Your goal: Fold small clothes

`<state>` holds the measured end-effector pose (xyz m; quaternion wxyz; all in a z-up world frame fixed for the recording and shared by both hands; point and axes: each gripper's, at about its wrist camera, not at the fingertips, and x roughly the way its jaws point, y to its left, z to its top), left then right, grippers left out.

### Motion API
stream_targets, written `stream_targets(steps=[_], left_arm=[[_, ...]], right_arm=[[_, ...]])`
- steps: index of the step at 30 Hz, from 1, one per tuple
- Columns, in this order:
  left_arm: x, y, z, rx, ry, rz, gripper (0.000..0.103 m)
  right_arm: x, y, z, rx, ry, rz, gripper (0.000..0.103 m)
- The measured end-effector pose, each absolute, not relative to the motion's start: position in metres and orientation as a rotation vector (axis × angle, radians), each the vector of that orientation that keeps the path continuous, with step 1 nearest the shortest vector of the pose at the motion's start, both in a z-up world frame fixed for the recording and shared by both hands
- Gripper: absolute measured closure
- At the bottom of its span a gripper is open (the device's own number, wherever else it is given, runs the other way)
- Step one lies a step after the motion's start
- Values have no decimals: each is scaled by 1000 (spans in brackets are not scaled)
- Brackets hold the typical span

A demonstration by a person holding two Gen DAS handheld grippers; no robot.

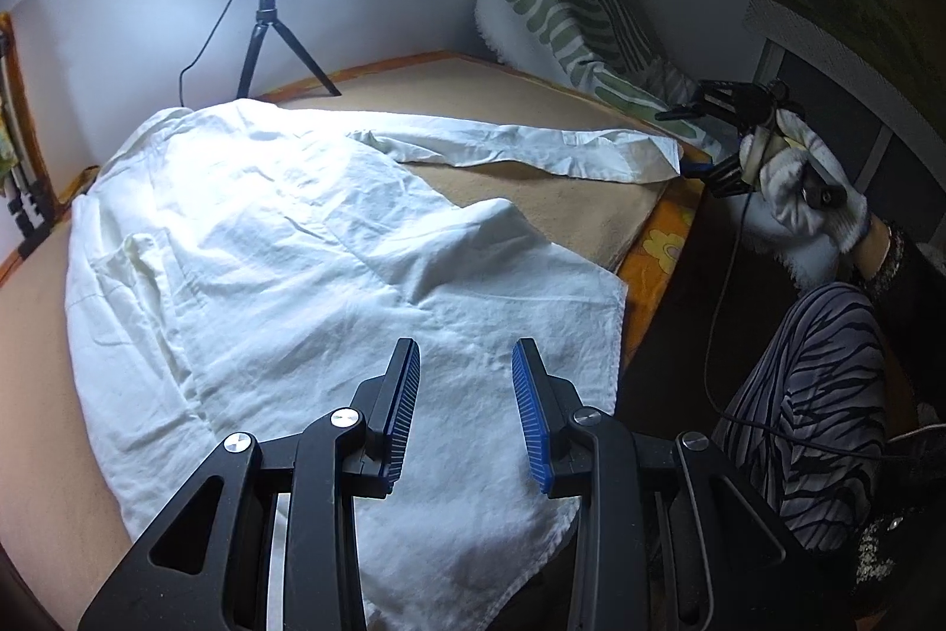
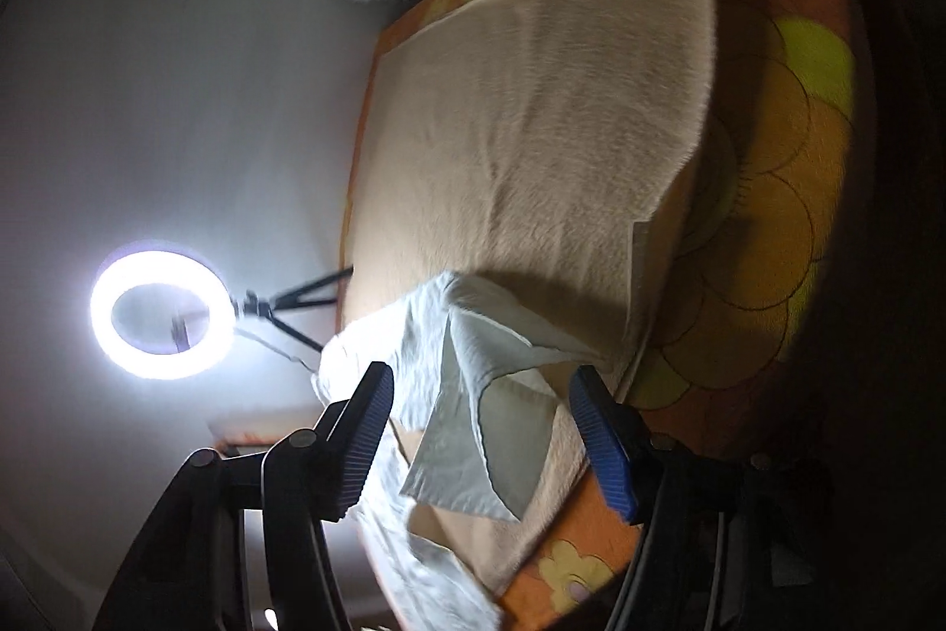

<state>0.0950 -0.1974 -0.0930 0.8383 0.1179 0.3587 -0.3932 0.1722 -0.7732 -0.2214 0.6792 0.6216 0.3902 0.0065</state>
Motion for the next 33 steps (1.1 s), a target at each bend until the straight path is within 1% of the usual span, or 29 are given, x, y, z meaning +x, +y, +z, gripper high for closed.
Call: stream_targets(steps=[3,4,5,6,7,8,11,13,18,21,24,27,31,32,33], left_arm=[[92,-204,-95,267,763,-847,72],[92,-206,-95,271,764,-852,72],[92,-207,-95,275,764,-854,72],[92,-209,-95,281,763,-856,72],[92,-211,-95,285,763,-856,72],[93,-211,-95,286,763,-856,72],[95,-211,-95,279,764,-853,72],[99,-209,-94,268,765,-847,72],[110,-203,-92,213,773,-822,72],[118,-196,-89,169,776,-800,72],[123,-189,-89,129,781,-782,72],[129,-183,-92,76,800,-769,72],[136,-182,-99,5,825,-775,72],[137,-184,-101,-9,829,-782,72],[138,-187,-102,-26,835,-792,72]], right_arm=[[174,-775,-232,1473,900,-22,40],[177,-774,-233,1472,904,-20,51],[180,-773,-232,1453,913,-23,67],[183,-771,-230,1426,922,-27,71],[184,-771,-229,1407,922,-27,78],[187,-770,-226,1374,919,-24,89],[195,-762,-200,1136,916,-41,101],[201,-747,-172,922,891,-48,103],[203,-673,-112,478,840,79,103],[200,-614,-94,293,842,241,103],[190,-565,-95,173,872,390,103],[182,-528,-107,87,918,507,103],[177,-510,-130,49,982,597,103],[176,-509,-133,56,1001,628,100],[175,-508,-136,63,1023,666,98]])
